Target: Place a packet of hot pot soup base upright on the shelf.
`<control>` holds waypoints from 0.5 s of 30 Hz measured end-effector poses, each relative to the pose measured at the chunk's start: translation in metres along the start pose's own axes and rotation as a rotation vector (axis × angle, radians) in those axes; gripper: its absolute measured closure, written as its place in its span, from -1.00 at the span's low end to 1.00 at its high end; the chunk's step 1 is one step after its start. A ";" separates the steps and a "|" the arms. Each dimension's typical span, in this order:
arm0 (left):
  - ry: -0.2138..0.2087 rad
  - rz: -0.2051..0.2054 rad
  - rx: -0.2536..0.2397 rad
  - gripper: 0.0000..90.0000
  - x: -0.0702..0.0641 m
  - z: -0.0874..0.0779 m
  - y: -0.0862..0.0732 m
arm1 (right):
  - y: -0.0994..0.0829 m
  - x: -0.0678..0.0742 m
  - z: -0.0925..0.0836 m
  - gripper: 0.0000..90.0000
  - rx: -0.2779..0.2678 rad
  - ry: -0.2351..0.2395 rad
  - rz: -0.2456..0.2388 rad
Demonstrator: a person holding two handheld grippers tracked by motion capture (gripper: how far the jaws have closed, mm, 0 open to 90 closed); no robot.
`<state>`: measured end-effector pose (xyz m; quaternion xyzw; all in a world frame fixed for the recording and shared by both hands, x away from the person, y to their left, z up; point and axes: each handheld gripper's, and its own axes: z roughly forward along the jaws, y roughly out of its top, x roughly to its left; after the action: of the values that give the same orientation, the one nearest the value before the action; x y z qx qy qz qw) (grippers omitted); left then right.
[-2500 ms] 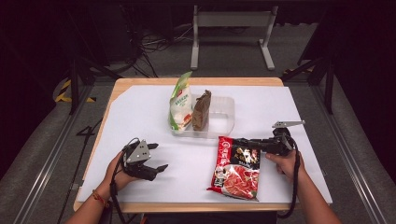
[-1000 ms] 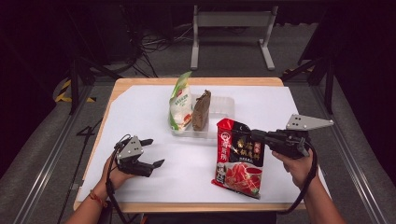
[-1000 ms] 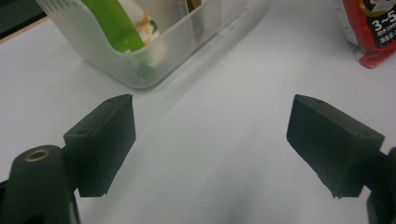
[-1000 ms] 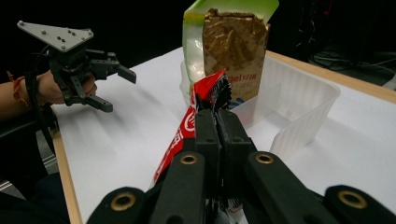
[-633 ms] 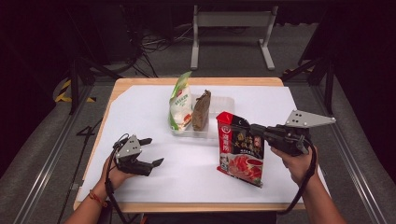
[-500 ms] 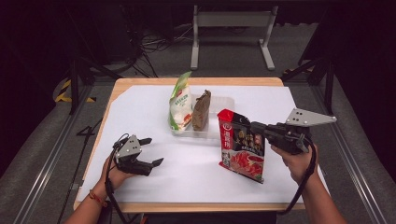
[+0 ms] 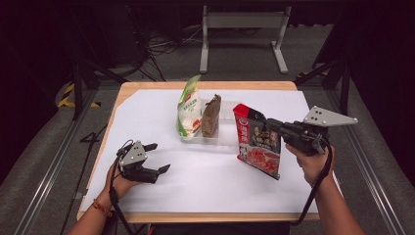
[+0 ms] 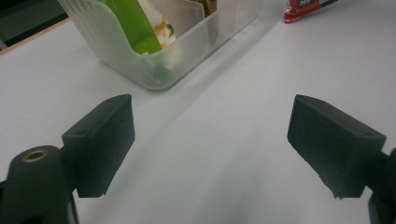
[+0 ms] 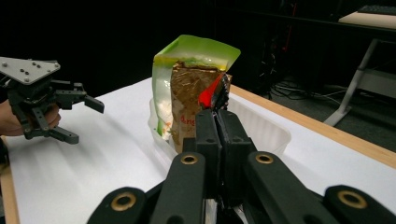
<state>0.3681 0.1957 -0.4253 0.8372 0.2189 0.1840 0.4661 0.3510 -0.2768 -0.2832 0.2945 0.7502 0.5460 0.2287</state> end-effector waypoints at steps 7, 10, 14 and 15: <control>-0.007 0.000 0.005 -0.66 0.000 0.001 0.000 | 0.008 0.000 -0.002 0.97 -0.017 -0.020 -0.004; -0.007 0.000 0.003 -0.66 -0.001 0.001 0.000 | 0.012 0.000 -0.002 0.97 -0.028 -0.020 -0.003; -0.012 0.003 0.011 -0.66 -0.001 0.002 0.000 | 0.017 0.002 0.001 0.97 -0.042 -0.027 -0.011; -0.012 0.002 0.012 -0.66 -0.001 0.002 0.000 | 0.019 0.002 0.002 0.97 -0.050 -0.030 -0.011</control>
<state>0.3682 0.1940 -0.4265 0.8413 0.2162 0.1782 0.4624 0.3540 -0.2697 -0.2661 0.2927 0.7344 0.5589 0.2500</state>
